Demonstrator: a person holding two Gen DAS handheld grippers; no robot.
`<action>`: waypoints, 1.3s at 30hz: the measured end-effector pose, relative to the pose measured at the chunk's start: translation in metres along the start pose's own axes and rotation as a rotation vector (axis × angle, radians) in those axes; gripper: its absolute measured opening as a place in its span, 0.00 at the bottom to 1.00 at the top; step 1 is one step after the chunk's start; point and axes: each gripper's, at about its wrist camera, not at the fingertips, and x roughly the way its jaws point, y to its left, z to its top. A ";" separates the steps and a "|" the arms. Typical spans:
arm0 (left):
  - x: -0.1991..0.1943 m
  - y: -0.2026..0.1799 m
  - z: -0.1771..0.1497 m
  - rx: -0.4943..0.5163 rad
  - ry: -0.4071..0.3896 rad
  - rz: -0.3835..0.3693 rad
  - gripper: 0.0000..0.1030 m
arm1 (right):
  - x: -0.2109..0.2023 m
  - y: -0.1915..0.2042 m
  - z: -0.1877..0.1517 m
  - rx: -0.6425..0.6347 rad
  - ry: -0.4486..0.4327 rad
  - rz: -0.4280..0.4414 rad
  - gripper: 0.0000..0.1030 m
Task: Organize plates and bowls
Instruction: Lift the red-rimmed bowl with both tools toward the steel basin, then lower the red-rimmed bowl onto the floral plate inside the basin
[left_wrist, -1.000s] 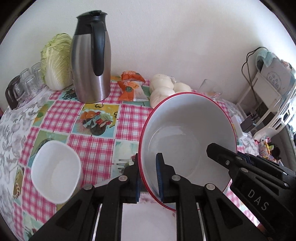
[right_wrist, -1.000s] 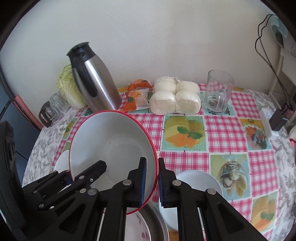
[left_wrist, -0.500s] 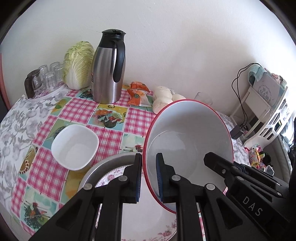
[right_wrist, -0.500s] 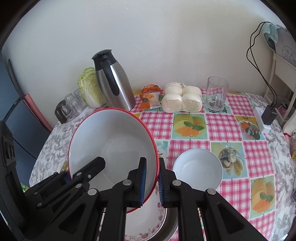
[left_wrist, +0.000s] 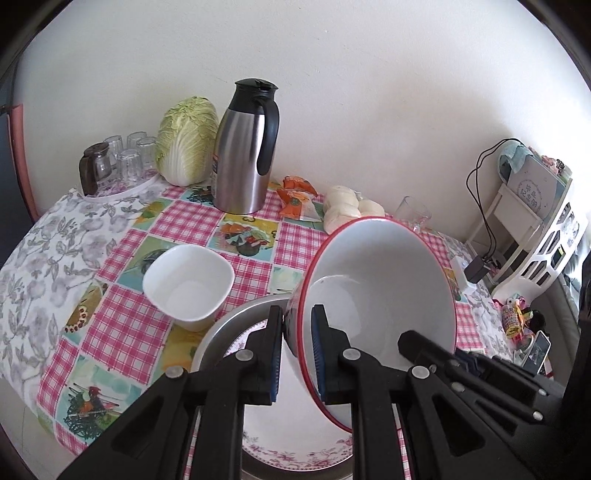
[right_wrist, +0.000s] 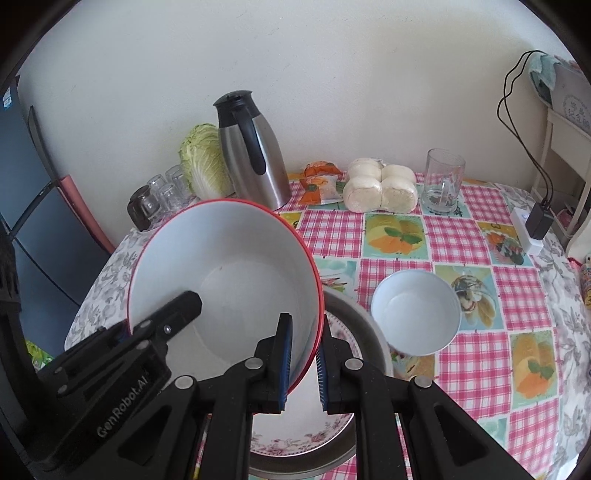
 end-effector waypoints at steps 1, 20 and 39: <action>0.000 0.002 -0.001 0.000 0.000 0.000 0.15 | 0.001 0.001 -0.003 0.009 0.000 0.000 0.15; 0.023 0.020 -0.008 0.013 0.102 0.023 0.15 | 0.032 0.004 -0.026 0.102 0.016 0.037 0.16; 0.039 0.019 -0.017 0.005 0.169 -0.007 0.15 | 0.041 -0.008 -0.032 0.142 0.049 0.045 0.16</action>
